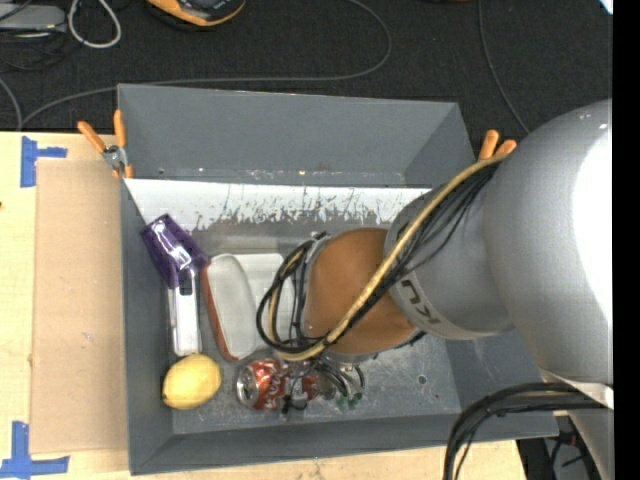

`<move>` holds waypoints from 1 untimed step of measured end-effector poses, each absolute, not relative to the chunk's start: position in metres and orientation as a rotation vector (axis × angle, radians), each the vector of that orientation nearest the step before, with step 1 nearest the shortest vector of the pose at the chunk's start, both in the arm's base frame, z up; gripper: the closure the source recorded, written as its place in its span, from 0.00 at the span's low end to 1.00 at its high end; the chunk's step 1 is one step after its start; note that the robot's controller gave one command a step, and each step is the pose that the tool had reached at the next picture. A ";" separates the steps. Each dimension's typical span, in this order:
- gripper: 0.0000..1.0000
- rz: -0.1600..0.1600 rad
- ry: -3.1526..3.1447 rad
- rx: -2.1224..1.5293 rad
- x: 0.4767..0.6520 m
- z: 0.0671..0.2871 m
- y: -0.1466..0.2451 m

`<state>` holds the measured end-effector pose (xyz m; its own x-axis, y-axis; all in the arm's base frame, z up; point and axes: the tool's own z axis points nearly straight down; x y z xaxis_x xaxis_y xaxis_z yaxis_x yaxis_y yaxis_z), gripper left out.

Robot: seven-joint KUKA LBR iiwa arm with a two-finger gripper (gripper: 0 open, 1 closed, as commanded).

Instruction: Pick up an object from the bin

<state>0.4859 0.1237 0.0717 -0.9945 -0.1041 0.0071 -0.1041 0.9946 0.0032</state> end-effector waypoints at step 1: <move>1.00 -0.005 -3.129 0.175 0.486 0.072 0.124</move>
Offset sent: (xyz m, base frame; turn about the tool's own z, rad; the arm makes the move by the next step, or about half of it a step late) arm 0.0001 -0.0002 0.0466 -0.0066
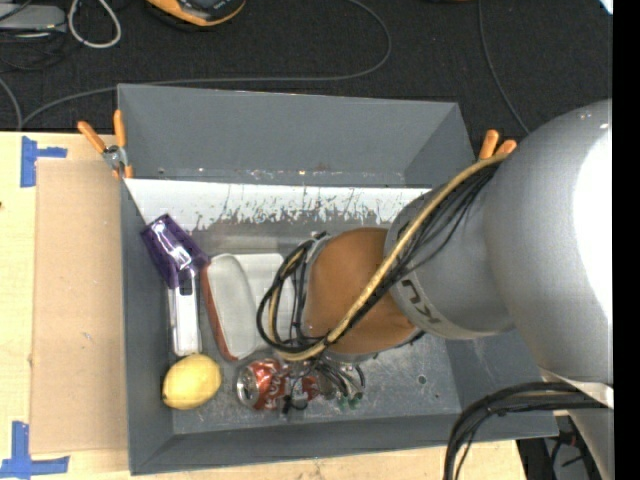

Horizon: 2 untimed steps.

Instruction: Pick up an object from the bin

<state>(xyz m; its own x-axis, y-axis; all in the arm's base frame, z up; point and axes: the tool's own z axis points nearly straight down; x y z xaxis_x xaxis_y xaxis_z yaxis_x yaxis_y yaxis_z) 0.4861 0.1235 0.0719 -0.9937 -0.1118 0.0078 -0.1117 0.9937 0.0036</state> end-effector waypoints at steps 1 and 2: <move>1.00 -0.002 -3.120 0.174 0.484 0.088 0.123; 1.00 -0.004 -3.126 0.172 0.485 0.104 0.124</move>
Offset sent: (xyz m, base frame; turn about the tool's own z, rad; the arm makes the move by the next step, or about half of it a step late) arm -0.0012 -0.0003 0.0352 0.0003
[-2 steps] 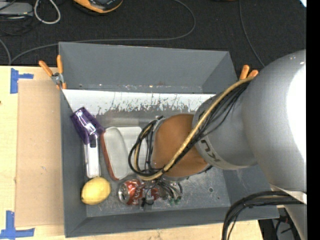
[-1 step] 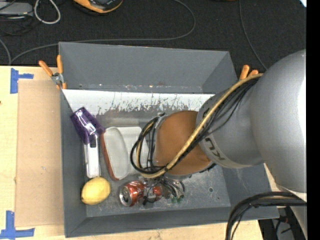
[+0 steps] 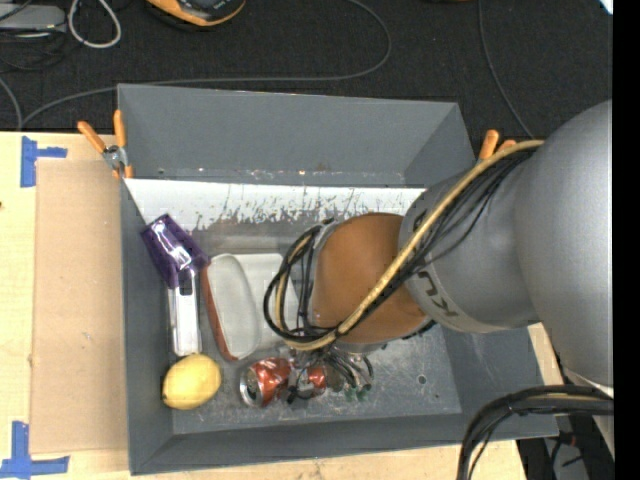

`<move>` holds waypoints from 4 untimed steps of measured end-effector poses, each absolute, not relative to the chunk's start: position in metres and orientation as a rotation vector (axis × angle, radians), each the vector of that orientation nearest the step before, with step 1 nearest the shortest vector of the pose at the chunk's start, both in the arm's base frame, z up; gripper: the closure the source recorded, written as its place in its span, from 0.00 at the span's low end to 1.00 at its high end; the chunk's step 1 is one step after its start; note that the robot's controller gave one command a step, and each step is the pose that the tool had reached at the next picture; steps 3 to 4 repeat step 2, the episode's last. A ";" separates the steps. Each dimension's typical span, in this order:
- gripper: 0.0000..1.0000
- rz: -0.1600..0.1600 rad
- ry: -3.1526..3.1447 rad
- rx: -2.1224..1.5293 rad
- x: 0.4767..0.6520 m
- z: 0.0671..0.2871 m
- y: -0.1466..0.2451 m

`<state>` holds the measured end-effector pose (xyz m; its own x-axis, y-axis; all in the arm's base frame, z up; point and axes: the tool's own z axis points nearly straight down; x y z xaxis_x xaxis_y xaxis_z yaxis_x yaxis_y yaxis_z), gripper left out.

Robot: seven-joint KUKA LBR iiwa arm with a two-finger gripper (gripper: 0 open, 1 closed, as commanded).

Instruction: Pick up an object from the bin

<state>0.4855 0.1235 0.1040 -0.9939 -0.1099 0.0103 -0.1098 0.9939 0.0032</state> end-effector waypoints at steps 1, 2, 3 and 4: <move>1.00 -0.003 -3.121 0.170 0.484 0.117 0.123; 1.00 -0.003 -3.124 0.168 0.485 0.132 0.123; 1.00 -0.003 -3.124 0.168 0.485 0.132 0.123; 1.00 -0.003 -3.124 0.168 0.485 0.132 0.123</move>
Offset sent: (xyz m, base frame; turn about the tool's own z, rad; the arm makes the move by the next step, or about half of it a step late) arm -0.0012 -0.0003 0.0252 0.0010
